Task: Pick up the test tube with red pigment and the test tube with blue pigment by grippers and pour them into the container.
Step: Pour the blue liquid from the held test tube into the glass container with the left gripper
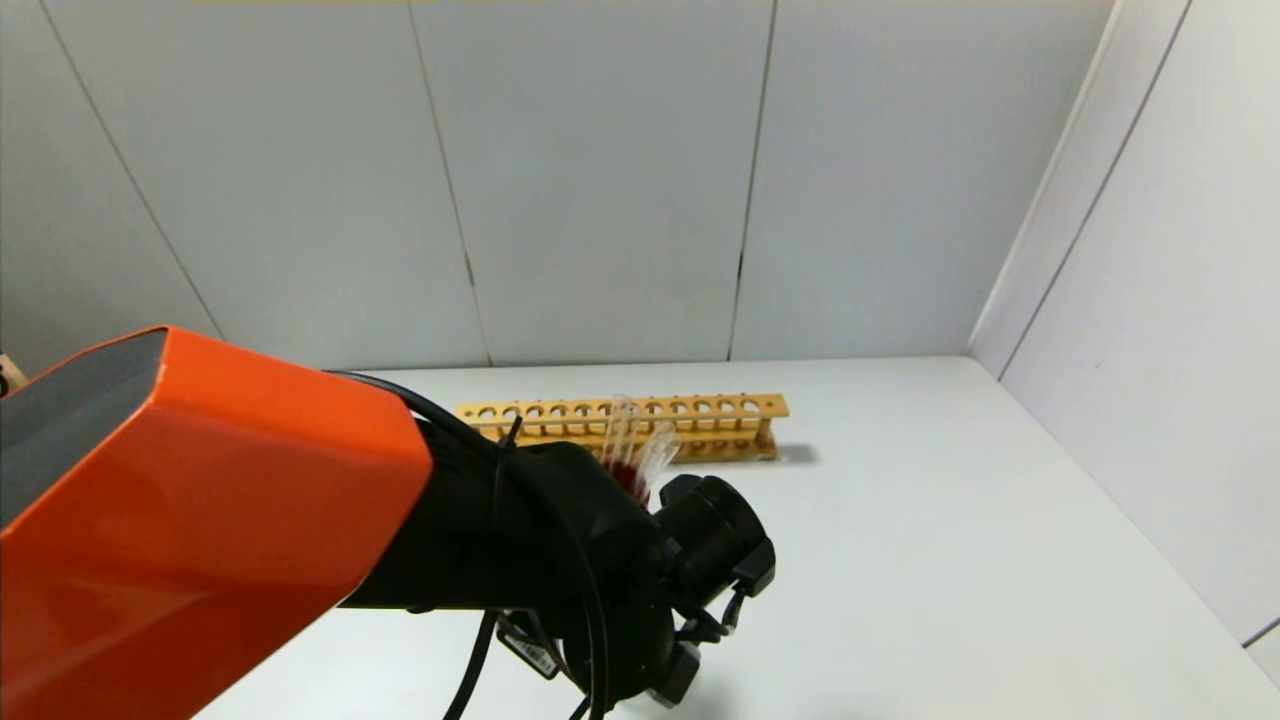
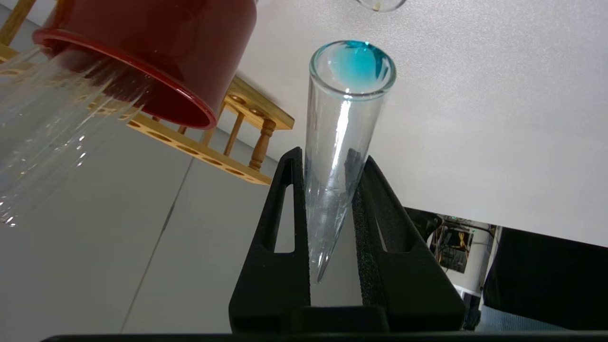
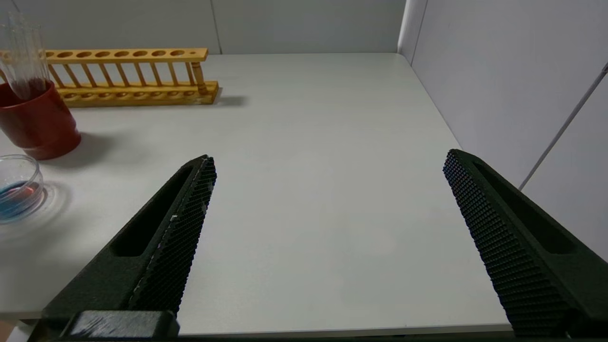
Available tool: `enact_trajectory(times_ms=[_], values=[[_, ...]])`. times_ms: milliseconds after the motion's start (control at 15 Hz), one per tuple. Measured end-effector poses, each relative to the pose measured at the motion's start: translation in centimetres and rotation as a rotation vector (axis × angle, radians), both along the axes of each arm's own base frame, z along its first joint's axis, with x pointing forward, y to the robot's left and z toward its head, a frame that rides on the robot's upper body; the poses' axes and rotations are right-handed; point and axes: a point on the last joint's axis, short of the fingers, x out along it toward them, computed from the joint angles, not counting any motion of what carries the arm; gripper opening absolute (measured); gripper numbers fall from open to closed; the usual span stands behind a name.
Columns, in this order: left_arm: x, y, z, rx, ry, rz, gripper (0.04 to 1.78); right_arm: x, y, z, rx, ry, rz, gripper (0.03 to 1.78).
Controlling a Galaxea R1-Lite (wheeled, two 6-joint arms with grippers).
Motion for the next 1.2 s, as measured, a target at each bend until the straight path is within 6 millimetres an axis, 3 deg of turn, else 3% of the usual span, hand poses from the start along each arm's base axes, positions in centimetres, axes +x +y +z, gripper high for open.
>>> enact_trajectory(times_ms=[1200], values=[[0.6, -1.2, -0.7, 0.069, 0.01, -0.001, 0.33, 0.0, 0.0, 0.0, 0.0, 0.0, 0.0, 1.75]])
